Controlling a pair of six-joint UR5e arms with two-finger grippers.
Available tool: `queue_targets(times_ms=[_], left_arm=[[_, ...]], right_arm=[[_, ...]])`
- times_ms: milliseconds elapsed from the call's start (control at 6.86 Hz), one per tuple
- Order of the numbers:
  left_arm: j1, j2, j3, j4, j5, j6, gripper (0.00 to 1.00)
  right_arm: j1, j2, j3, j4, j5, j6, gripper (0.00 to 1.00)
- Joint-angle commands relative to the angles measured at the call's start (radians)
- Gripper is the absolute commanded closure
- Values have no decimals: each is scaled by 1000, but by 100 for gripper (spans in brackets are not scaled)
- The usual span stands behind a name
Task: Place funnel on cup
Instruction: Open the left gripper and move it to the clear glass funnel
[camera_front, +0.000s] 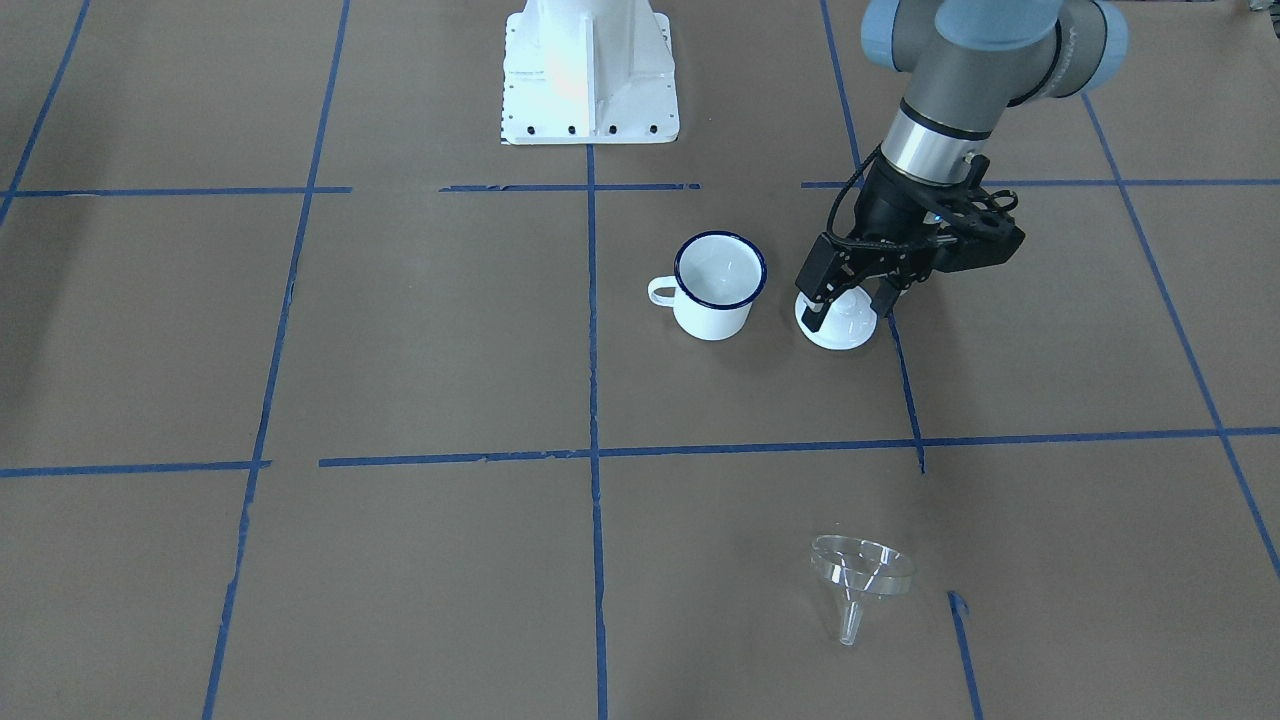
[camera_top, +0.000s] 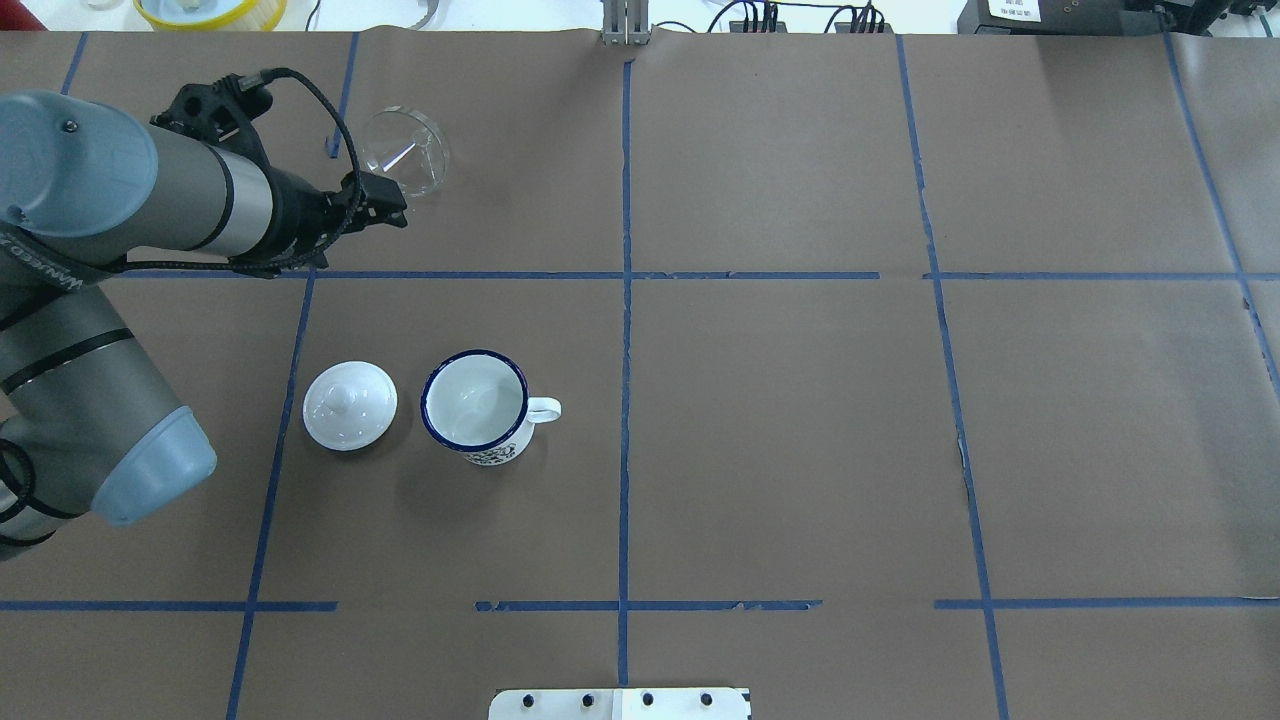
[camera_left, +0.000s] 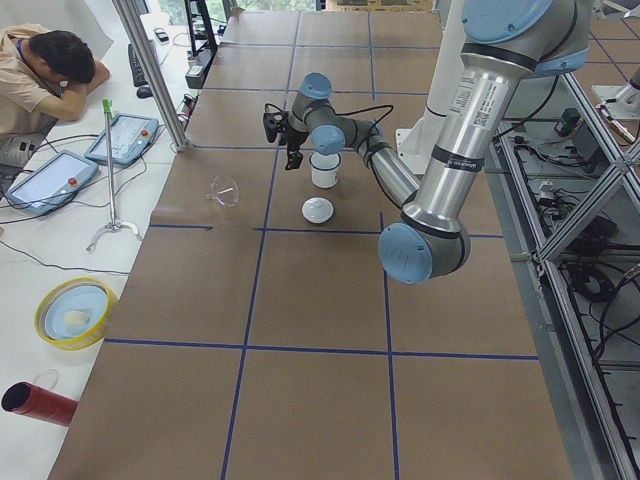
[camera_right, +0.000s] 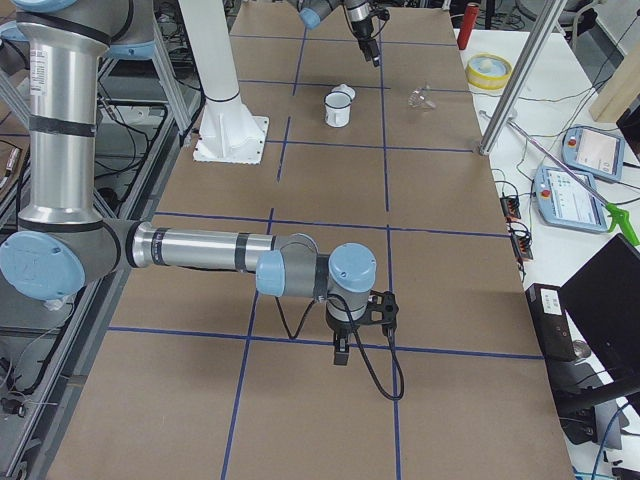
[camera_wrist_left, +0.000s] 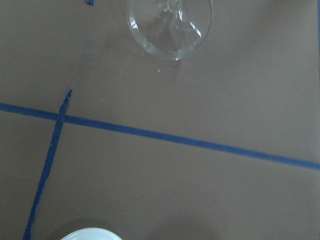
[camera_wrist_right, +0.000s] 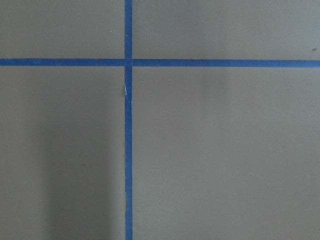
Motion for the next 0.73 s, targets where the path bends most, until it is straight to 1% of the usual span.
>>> queue_targets(times_ms=[0, 146, 291, 437, 583], left_arm=[[1, -70, 235, -315, 120, -369, 0], [10, -148, 410, -455, 204, -518, 0], [20, -199, 542, -549, 305, -613, 0], [21, -209, 610, -600, 334, -680, 0], [21, -212, 656, -628, 342, -701, 0]], right_arm=[[0, 0, 0, 0, 0, 0, 0], [0, 0, 0, 0, 0, 0, 0], [0, 0, 0, 0, 0, 0, 0], [0, 0, 0, 0, 0, 0, 0], [0, 0, 0, 0, 0, 0, 0]])
